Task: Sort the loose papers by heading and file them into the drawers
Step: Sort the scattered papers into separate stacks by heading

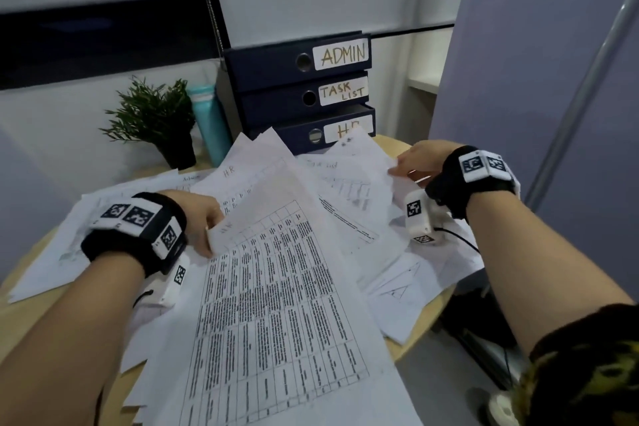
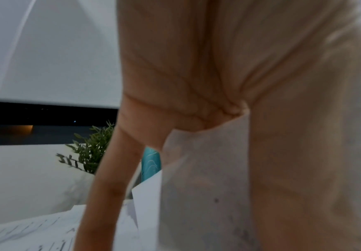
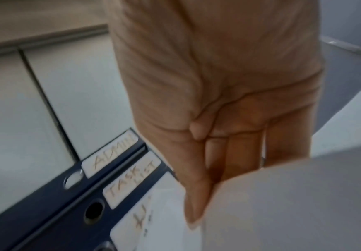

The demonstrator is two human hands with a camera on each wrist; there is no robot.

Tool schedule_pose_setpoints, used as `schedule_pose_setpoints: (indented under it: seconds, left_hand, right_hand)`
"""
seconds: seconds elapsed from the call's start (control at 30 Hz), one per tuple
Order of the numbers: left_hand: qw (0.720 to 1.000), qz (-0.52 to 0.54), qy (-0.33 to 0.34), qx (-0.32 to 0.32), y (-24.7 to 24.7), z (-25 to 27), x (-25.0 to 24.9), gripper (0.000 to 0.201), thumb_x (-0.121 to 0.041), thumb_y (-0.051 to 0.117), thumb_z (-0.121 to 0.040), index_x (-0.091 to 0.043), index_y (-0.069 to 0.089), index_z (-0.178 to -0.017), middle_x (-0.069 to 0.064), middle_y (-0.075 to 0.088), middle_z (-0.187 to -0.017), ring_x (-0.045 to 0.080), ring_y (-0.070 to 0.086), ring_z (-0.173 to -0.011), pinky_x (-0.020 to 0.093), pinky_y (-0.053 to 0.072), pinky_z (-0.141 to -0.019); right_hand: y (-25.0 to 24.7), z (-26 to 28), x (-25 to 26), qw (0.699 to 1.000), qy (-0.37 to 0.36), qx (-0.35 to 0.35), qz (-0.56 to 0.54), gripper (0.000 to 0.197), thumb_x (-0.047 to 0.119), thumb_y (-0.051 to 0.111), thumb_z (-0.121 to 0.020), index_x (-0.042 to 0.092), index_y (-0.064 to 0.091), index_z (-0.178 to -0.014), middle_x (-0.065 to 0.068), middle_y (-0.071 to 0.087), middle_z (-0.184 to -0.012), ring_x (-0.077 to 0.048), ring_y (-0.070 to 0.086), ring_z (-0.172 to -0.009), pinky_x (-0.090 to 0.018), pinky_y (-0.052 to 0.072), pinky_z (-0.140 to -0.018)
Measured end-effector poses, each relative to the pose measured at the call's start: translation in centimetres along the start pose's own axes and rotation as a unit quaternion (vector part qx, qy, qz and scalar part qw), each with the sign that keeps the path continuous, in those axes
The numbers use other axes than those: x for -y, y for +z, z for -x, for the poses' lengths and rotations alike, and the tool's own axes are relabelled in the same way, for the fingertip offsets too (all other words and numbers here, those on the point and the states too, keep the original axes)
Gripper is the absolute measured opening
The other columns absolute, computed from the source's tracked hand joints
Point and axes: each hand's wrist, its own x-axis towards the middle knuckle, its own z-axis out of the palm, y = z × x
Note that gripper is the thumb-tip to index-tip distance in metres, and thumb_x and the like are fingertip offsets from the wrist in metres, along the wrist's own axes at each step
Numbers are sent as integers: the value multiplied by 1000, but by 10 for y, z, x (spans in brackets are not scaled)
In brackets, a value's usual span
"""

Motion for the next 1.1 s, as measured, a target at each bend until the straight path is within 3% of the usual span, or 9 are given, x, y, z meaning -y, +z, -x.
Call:
schedule_pose_setpoints:
  seconds: [0.1, 0.27, 0.4, 0.5, 0.6, 0.77, 0.87, 0.97, 1.1]
  left_hand:
    - [998, -50, -9, -21, 2, 3, 0, 32, -25, 86, -63, -21, 75, -93, -9, 74, -91, 12, 69, -85, 29, 58, -77]
    - [996, -47, -54, -54, 9, 14, -7, 41, -21, 84, -68, -16, 63, -103, -2, 64, -100, 10, 54, -75, 16, 42, -53]
    - [996, -42, -61, -53, 14, 23, -8, 56, -27, 84, -68, -20, 53, -113, 0, 59, -111, 17, 58, -94, 24, 49, -67]
    - [998, 23, -43, -34, 10, 24, 2, 47, -26, 89, -59, -17, 62, -97, 4, 64, -96, 22, 63, -85, 33, 54, -77]
    - [990, 128, -13, -58, 5, 23, 15, 28, -22, 92, -55, -10, 70, -68, 7, 67, -71, 19, 61, -63, 31, 52, -63]
    - [924, 344, -59, -156, 1, 20, 27, 26, -11, 80, -74, 3, 69, -92, 6, 66, -77, 10, 57, -58, 17, 43, -48]
    - [893, 405, -94, -176, -2, 9, 34, 57, -20, 85, -69, 5, 62, -114, 13, 65, -92, 22, 62, -75, 29, 52, -64]
    - [865, 455, -110, -180, -3, 1, 31, 91, -34, 92, -52, -2, 55, -128, 21, 61, -123, 35, 60, -113, 49, 50, -96]
    - [822, 524, -119, -185, -2, -4, 21, 86, -17, 90, -59, -8, 51, -135, 18, 56, -129, 31, 55, -115, 43, 51, -88]
  right_hand:
    - [-15, 9, -16, 999, 13, -35, 8, 27, 34, 71, -85, 14, 60, -72, -3, 56, -72, -20, 49, -66, -29, 38, -73]
    - [-34, 24, -39, 984, 18, -156, -83, 31, 20, 75, -83, 4, 69, -109, -7, 60, -88, -21, 52, -74, -31, 42, -79]
    - [-36, 36, -36, 988, 21, -148, -42, 36, 34, 79, -77, 18, 72, -108, 4, 57, -64, -17, 47, -59, -25, 39, -59]
    - [-36, 53, -24, 993, 11, -111, 38, 32, 37, 79, -76, 20, 75, -103, 1, 71, -83, -22, 61, -76, -28, 44, -73]
    - [-42, 64, -7, 972, -36, -223, -67, 36, 33, 73, -83, 11, 71, -112, -10, 67, -103, -21, 57, -88, -25, 38, -81]
    - [-58, 73, 31, 868, -157, -439, -172, 24, 32, 63, -90, 18, 73, -106, -15, 70, -107, -13, 62, -94, -18, 38, -81]
    - [-60, 78, 60, 726, -252, -599, -225, 22, 25, 49, -89, 26, 56, -68, -3, 48, -62, -6, 33, -59, -25, 33, -59]
    - [-57, 81, 83, 634, -273, -651, -316, 26, 18, 44, -89, 30, 39, -66, 14, 40, -60, -3, 39, -58, -27, 39, -61]
    - [-34, 57, 100, 828, -173, -438, -303, 31, 19, 55, -85, 19, 38, -59, 2, 37, -62, -7, 37, -66, -23, 34, -58]
